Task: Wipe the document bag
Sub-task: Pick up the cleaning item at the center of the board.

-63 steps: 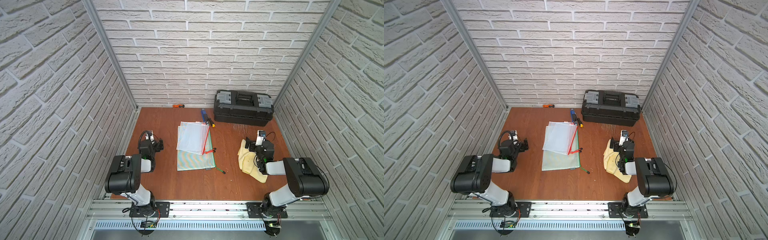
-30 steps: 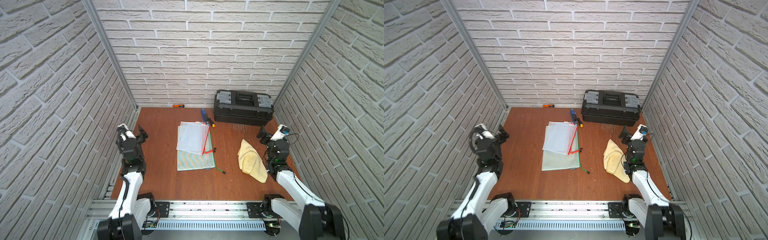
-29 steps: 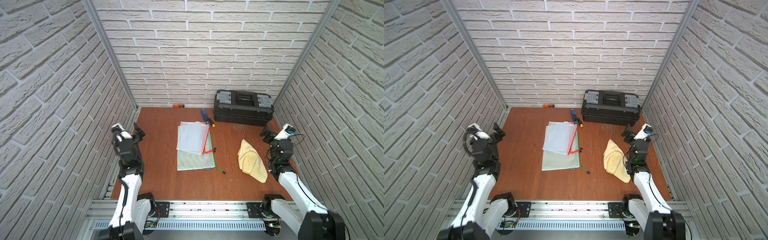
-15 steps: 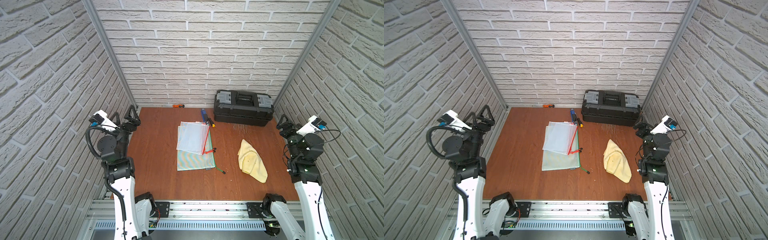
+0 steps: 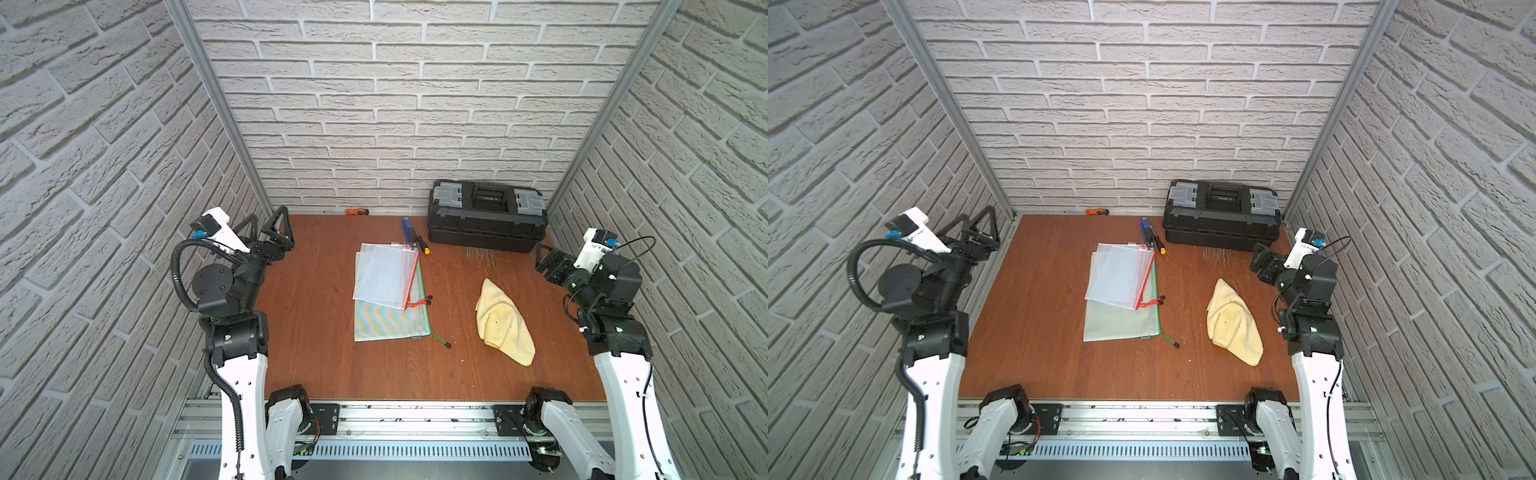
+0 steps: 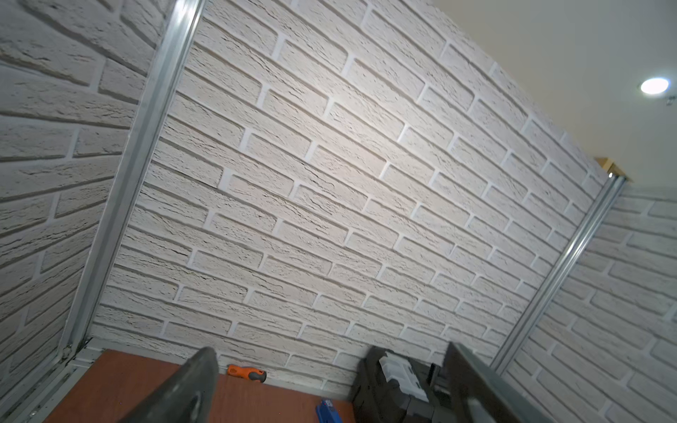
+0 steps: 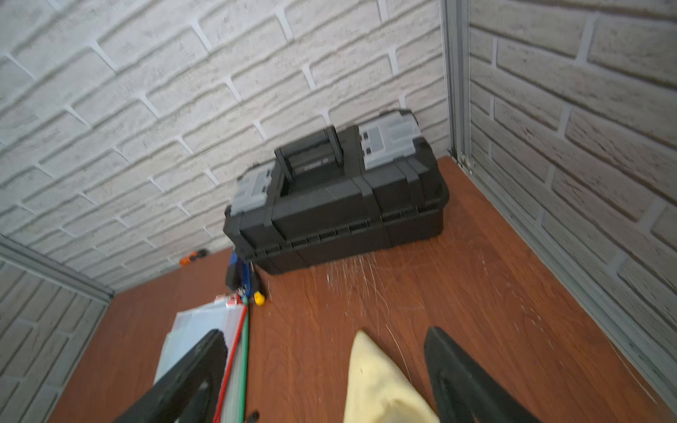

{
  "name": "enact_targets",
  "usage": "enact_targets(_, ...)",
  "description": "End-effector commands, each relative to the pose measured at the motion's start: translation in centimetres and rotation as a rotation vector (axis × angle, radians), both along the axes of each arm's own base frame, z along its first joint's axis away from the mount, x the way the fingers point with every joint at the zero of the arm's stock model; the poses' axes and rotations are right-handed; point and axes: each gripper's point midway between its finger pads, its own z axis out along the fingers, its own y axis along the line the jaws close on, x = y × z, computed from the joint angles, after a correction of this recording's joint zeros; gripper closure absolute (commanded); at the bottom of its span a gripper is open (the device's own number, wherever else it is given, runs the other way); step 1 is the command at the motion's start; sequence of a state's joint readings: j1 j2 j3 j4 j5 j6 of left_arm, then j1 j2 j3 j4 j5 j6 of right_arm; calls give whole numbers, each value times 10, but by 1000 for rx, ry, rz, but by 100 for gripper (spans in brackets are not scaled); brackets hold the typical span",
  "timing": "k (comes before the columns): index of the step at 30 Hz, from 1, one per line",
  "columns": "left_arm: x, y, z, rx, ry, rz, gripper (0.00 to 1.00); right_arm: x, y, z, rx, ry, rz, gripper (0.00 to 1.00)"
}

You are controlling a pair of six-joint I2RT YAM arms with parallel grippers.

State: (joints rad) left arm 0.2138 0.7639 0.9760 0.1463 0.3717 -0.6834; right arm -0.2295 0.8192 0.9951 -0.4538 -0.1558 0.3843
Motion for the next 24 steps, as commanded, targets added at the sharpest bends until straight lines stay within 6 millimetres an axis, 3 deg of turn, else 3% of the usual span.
enact_targets(1,4,-14,-31,149,139,11,3,-9,9,-36,10,183,62,17)
enact_targets(4,16,-35,-63,201,251,-29,3,-11,22,-80,87,308,100,22)
enact_targets(8,36,-78,-116,283,419,-121,10,-20,32,-136,126,508,93,24)
enact_targets(13,56,-124,-166,346,521,-201,6,-30,46,-197,185,709,115,24)
enact_targets(18,66,-146,-205,361,612,-244,6,-37,37,-228,140,845,73,20)
enact_targets(24,69,-155,-225,317,638,-267,6,-27,31,-255,118,907,60,20)
